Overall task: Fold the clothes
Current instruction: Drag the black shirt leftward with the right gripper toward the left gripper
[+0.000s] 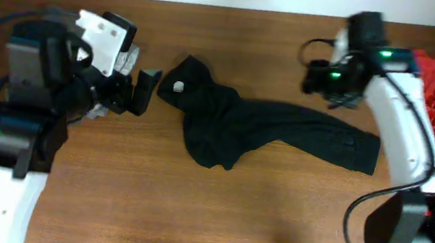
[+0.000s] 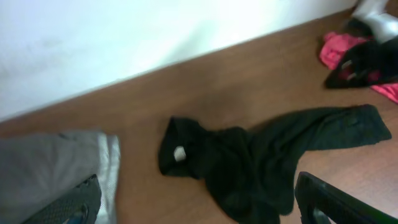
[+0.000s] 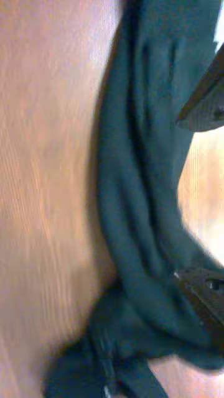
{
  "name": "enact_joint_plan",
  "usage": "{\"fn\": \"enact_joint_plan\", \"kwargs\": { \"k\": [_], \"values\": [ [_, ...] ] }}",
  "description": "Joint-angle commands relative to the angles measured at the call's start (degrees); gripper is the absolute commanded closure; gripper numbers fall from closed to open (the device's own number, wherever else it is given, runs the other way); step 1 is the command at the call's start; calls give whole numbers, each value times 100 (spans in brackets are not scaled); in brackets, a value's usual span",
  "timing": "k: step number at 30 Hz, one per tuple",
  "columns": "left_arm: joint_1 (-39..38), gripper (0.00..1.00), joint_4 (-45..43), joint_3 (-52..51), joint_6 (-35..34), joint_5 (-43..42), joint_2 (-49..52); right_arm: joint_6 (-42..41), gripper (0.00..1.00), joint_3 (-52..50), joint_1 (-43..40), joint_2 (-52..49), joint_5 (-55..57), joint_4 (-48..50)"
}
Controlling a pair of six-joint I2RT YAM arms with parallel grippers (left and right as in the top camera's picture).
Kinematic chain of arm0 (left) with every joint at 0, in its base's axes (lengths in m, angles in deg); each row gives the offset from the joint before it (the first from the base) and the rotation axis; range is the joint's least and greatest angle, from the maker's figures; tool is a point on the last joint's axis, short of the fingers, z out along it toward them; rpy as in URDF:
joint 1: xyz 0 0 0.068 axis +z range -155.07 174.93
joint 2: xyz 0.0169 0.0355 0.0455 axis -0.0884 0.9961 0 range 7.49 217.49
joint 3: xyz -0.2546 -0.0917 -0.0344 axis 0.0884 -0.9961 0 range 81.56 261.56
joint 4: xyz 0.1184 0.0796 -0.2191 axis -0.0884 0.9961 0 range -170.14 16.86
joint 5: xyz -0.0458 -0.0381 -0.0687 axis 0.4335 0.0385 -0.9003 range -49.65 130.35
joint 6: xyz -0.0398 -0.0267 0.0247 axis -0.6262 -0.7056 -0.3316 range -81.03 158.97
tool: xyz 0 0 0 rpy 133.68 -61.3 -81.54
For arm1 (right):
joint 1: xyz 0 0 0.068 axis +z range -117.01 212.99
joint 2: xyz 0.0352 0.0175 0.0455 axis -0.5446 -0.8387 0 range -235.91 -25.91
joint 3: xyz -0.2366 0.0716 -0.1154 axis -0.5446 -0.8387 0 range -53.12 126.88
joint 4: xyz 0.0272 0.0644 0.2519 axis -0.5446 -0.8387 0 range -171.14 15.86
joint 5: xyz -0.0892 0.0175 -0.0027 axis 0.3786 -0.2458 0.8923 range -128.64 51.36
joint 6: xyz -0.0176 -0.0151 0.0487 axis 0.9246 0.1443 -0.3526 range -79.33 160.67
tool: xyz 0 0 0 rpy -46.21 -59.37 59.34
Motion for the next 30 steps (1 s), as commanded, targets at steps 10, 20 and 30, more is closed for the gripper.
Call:
{"fn": "enact_joint_plan", "kwargs": {
  "k": [10,20,30],
  "values": [
    [-7,1,-70,63,-313,-706,1989,-149,19,-1235,-2330,-76,-122,-83],
    [-476,31,-518,63,-315,-702,3766,-146,51,-3204,-2345,-76,-686,2317],
    [-590,43,-658,63,-295,-343,4800,155,96,-1862,-2933,409,-125,400]
  ]
}}
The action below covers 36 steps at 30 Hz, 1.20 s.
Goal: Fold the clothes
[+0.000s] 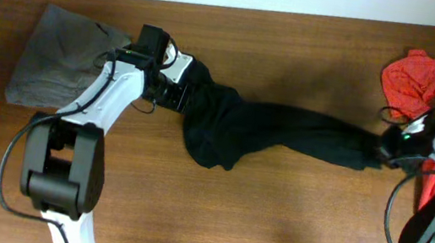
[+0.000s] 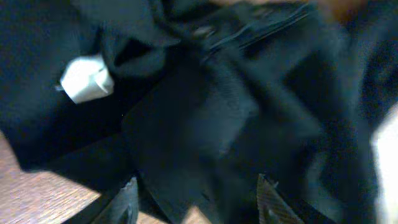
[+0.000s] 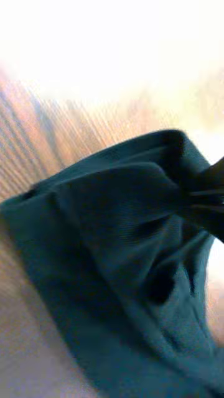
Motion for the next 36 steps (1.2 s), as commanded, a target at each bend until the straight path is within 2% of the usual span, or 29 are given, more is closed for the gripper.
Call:
{"fn": "enact_joint_plan", "kwargs": {
  "k": [1,5,6,7,8,9,11,12,13,15,18,22,28,29,30,31,33,34,36],
  "values": [
    [4,44,-17,52,11,76,334,138,96,448,-98,411,380,-352],
    [4,51,-59,55,9,57,409,136,95,404,85,450,286,-409],
    [4,52,-68,55,9,61,409,136,79,389,149,450,376,-424],
    [4,55,-66,55,9,63,409,136,56,380,192,444,498,-437],
    [7,61,-55,55,7,81,409,133,45,378,227,442,619,-446],
    [17,67,-46,55,-31,179,409,133,39,378,249,433,743,-448],
    [55,83,-20,55,-271,562,409,131,38,378,249,424,728,-446],
    [87,94,13,55,-496,914,409,140,38,378,249,424,590,-424],
    [122,100,33,55,-647,1150,409,195,38,378,249,422,490,-422],
    [236,99,17,55,-734,1244,409,485,41,367,326,398,66,-442],
    [317,99,-17,55,-734,1241,409,507,41,234,487,350,90,-350],
    [411,100,-59,55,-997,1261,409,498,40,-341,872,160,87,448],
    [463,99,-57,61,-1014,1263,407,238,38,-861,1075,-83,87,1165],
    [474,100,-57,81,-1036,1261,407,234,42,-898,1075,-92,83,1226],
    [492,100,-55,109,-1097,1261,407,245,53,-903,1073,-92,85,1268],
    [520,99,-52,160,-1132,1231,402,280,71,-892,1071,-87,83,1294],
    [555,100,-22,251,-1130,1154,402,310,92,-811,1040,-57,81,1241],
    [575,99,15,332,-1130,1091,402,339,96,-723,1021,0,-7,1143],
    [597,99,133,485,-1128,1062,402,704,96,-542,981,212,-372,942]
  ]
}}
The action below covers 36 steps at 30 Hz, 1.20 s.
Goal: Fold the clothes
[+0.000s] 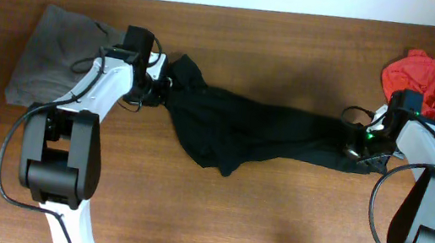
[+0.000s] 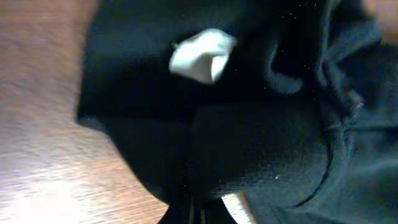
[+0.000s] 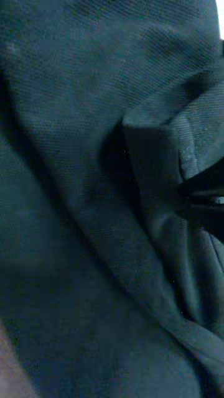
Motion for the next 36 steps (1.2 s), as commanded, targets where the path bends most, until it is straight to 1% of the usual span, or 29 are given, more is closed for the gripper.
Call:
{"fn": "enact_joint_plan", "kwargs": {
  "k": [1,3,6,7,10,12,14,16,19,22,24,26,28,30,32,33,35,36],
  "values": [
    [107,99,168,426,-114,-42,44,450,96,387,-68,442,-494,-286],
    [107,98,337,638,-114,-39,44,560,96,579,-76,809,-501,-579],
    [107,92,577,946,-114,-42,44,555,96,673,-74,1381,-492,-839],
    [107,86,704,1091,-114,-42,44,533,96,673,-76,1569,-455,-914],
    [105,77,1064,1416,-111,-105,44,533,96,673,-74,1932,-365,-1073],
    [105,72,1325,1580,-2,-492,44,533,96,673,-74,2017,-238,-1137],
    [87,63,1589,1609,166,-1158,44,533,96,673,-74,2000,-240,-1169],
    [48,61,1862,1606,216,-1440,44,533,96,673,-74,1963,-243,-1185],
    [-133,60,2306,1606,741,-1696,46,533,96,673,-74,1919,-243,-1178],
    [-470,59,2791,1589,1314,-1687,46,533,96,671,-74,1908,-240,-1182],
    [-686,56,2949,1563,1462,-1685,46,533,96,671,-74,1908,-240,-1185],
    [-1012,52,2946,1445,1462,-1558,46,533,96,671,-74,1908,-240,-1182],
    [-1318,46,2903,1266,1460,-1342,46,531,96,671,-74,1908,-243,-1185],
    [-1582,46,2817,1036,1458,-1285,46,533,96,671,-74,1908,-240,-1189],
    [-1862,41,2531,774,1456,-1285,50,533,96,671,-74,1908,-240,-1213],
    [-1956,36,2387,671,1456,-1279,52,533,96,671,-74,1908,-240,-1226],
    [-2094,32,2065,446,1305,-1128,55,533,96,671,-74,1908,-243,-1231],
    [-2122,33,1971,387,1209,-1043,57,533,96,671,-74,1908,-243,-1233]
  ]
}}
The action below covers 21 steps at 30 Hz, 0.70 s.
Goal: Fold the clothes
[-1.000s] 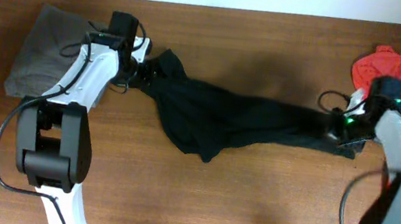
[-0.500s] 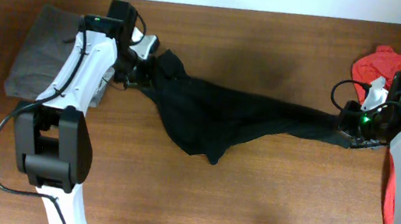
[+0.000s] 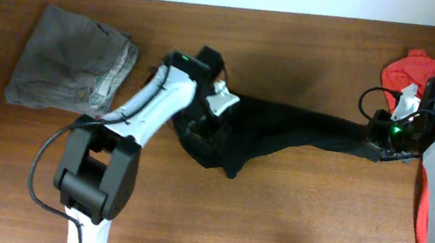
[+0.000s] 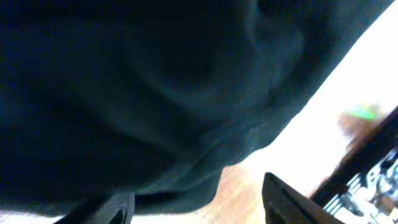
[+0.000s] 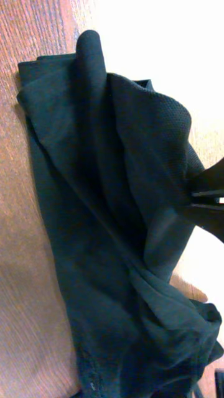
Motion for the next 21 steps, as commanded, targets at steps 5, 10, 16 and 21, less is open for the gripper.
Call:
{"fn": "enact_joint_plan", "kwargs": {
  "k": [5,10,16,21],
  "values": [
    [-151,100,-815,-400,-313,337,50,61,96,63,-35,-20,76,-28],
    [55,99,37,479,-535,339,-52,59,96,63,-37,-20,133,-52],
    [520,100,1126,2470,-404,868,-732,-111,96,63,-37,-17,525,-225],
    [531,100,1165,2592,-407,1589,-1102,-42,96,68,-37,-13,520,-129]
  ]
}}
